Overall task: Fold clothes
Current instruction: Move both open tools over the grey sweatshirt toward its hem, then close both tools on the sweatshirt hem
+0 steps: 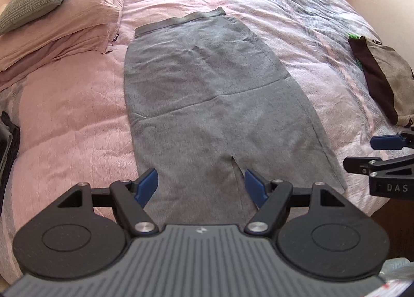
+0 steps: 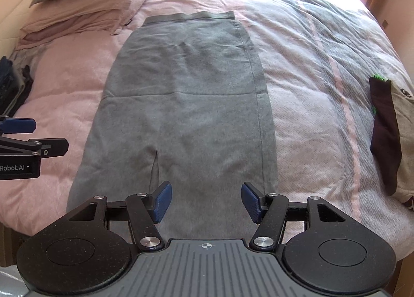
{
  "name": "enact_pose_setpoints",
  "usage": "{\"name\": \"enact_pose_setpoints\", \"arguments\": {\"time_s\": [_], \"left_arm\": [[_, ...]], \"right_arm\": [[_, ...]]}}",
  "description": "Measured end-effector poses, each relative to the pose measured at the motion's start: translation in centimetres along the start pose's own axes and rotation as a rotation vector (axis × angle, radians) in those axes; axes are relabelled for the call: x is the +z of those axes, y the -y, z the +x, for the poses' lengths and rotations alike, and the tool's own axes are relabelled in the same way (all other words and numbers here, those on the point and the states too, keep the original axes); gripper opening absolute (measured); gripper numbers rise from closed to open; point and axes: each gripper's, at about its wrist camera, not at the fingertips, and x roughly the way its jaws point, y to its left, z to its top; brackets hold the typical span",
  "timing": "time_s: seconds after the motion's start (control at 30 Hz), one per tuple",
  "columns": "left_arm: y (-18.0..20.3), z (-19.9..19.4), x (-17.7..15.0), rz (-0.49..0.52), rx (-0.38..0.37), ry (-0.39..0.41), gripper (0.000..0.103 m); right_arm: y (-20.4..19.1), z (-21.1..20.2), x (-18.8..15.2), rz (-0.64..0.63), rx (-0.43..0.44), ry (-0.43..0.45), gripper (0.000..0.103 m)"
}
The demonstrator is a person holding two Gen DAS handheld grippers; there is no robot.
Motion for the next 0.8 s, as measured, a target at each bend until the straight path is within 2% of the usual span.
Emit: {"name": "enact_pose_setpoints", "arguments": {"time_s": [0.23,0.4,0.6,0.73,0.8], "left_arm": [[-3.2,4.0,2.1,-0.026,-0.004,-0.032,0.071],[-5.5,8.3,3.3,-0.069,0.016,-0.043,0.071],[-8.8,15.1,4.6,-0.115,0.035,-0.011,0.070],[-11.4,19.4,6.5,-0.115,0.020,0.060,0.067],[-12.9,21.8,8.4,-0.101,0.001,0.104,0.063]], "right_arm": [[0.6,3.9,3.6,-0.006,0.001,-0.036,0.057],[1.9,8.9,6.1,-0.045,0.016,-0.048,0.057],[5.0,16.8,9.8,-0.099,0.058,-0.024,0.057],[8.2,22.2,14.4,-0.145,0.110,0.017,0.057],[9.5,24.4,17.4,-0.176,0.130,0.062,0.057]]}}
